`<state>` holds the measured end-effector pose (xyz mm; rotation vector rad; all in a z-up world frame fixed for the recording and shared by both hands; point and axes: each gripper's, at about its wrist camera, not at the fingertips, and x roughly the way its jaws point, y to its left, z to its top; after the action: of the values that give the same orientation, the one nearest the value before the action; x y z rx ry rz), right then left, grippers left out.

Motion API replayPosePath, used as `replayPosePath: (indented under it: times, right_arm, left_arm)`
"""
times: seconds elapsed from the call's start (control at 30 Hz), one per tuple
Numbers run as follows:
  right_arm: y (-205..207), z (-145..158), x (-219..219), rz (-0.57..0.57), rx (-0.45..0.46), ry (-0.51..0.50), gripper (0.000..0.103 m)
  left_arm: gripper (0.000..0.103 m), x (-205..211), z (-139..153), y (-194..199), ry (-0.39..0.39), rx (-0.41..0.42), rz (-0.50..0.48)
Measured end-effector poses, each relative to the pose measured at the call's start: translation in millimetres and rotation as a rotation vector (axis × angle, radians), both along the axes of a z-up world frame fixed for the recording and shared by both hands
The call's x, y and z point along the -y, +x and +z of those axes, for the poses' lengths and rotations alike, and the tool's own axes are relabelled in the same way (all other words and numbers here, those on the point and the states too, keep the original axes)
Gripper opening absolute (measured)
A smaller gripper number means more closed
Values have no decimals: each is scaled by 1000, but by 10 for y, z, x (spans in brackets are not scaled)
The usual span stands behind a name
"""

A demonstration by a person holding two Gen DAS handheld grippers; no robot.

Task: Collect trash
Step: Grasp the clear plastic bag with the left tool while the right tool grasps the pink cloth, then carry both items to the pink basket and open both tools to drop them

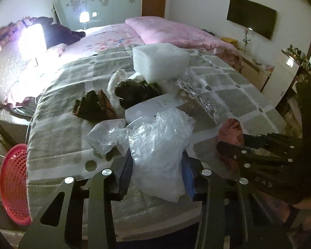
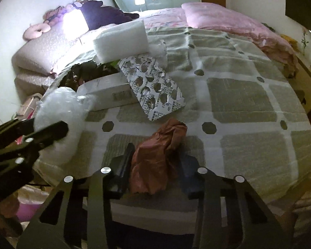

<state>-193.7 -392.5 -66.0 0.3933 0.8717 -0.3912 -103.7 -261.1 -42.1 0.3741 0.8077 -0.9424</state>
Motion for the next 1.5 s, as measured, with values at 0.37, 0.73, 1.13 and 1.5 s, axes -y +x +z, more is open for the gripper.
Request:
replayPosePath:
  times: [0.37, 0.73, 1.13, 1.5]
  right_arm:
    - [97, 168, -244, 81, 49, 17, 26]
    - [439, 408, -397, 142, 105, -12, 26]
    - [954, 726, -828, 287, 168, -45, 26]
    - [1518, 889, -1396, 454, 192, -62, 26]
  left_arm:
    - [39, -419, 270, 60, -63, 28, 51]
    - [39, -916, 460, 455, -89, 108, 267]
    - [39, -1489, 573, 845, -94, 142, 474]
    - [39, -2087, 579, 1127, -66, 178, 670]
